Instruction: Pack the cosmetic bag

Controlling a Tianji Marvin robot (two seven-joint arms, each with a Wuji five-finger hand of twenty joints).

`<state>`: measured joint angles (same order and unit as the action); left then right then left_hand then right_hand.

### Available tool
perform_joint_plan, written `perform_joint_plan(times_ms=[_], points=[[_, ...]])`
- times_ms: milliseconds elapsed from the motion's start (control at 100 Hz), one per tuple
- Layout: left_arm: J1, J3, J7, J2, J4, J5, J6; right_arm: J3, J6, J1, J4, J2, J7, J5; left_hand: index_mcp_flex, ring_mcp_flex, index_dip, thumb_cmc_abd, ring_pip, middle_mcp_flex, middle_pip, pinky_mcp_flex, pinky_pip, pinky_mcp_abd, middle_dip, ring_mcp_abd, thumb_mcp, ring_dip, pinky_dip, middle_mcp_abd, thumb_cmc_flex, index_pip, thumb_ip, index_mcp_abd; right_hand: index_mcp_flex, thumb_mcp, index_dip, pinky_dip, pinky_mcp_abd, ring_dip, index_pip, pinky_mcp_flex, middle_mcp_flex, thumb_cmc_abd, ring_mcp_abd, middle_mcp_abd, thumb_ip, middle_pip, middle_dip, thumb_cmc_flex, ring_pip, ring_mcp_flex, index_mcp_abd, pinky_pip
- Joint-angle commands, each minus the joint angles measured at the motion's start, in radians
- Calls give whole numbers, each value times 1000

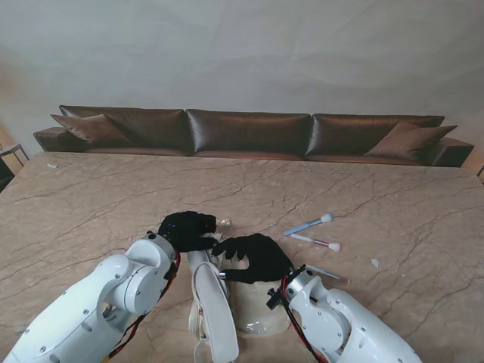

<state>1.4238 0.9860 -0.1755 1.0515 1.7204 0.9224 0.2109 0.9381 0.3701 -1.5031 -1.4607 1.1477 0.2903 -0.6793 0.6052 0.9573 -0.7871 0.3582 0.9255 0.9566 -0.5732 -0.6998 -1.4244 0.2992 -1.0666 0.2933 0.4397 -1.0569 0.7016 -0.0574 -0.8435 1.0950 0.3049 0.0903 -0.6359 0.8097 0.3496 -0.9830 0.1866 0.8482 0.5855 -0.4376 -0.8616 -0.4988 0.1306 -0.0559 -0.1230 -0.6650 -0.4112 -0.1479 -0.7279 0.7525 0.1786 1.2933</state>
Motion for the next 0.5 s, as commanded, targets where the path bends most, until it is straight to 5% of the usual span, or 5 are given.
perform_joint_plan(times_ms=[0, 110, 150, 270, 490], points=[[22, -3, 7, 11, -2, -10, -8, 11, -12, -17, -20, -6, 3, -13, -25, -57, 55, 16, -126, -9, 83, 61, 48, -12, 5, -119, 258, 68, 9, -26, -9, -20, -55, 123, 22, -38, -28, 35, 1, -38, 1, 30, 50, 33, -35, -14, 30, 47, 25, 8, 45, -18, 4, -54], [32, 8, 53, 19, -6, -22, -13, 32, -30, -29, -36, -7, 11, -26, -90, -153, 155, 60, -244, -193, 20, 158, 127, -14, 220, -97, 384, 142, 9, -3, 210, -142, -93, 67, 20, -74, -29, 82, -1, -80, 0, 56, 73, 49, -43, -13, 44, 72, 47, 7, 101, -33, 6, -123], [36, 13, 58, 20, -3, -27, -15, 37, -35, -32, -39, -7, 12, -25, -114, -187, 179, 42, -279, -252, 1, 195, 160, -15, 377, -97, 384, 169, 6, 0, 286, -193, -132, 45, 22, -85, -28, 94, -1, -88, -1, 62, 81, 50, -44, -12, 53, 74, 51, 5, 111, -39, 7, -136], [46, 26, 72, 23, 8, -35, -26, 53, -51, -41, -48, -8, 24, -43, -127, -273, 221, -116, -370, -343, 76, 300, 259, 14, 463, -90, 355, 237, -2, 17, 517, -359, -273, -22, 30, -97, -28, 114, -2, -100, -4, 71, 95, 50, -49, -15, 62, 81, 59, 7, 128, -48, 10, -158], [68, 52, 45, 18, 50, -21, -31, 84, -72, -67, -64, -7, 36, -46, -197, -408, 380, -135, -563, -499, 242, 443, 430, 49, 642, -83, 160, 419, -44, 44, 569, -592, -291, -67, 36, -100, -28, 128, -3, -107, -6, 81, 102, 45, -49, -15, 68, 82, 64, 5, 140, -57, 10, -171]])
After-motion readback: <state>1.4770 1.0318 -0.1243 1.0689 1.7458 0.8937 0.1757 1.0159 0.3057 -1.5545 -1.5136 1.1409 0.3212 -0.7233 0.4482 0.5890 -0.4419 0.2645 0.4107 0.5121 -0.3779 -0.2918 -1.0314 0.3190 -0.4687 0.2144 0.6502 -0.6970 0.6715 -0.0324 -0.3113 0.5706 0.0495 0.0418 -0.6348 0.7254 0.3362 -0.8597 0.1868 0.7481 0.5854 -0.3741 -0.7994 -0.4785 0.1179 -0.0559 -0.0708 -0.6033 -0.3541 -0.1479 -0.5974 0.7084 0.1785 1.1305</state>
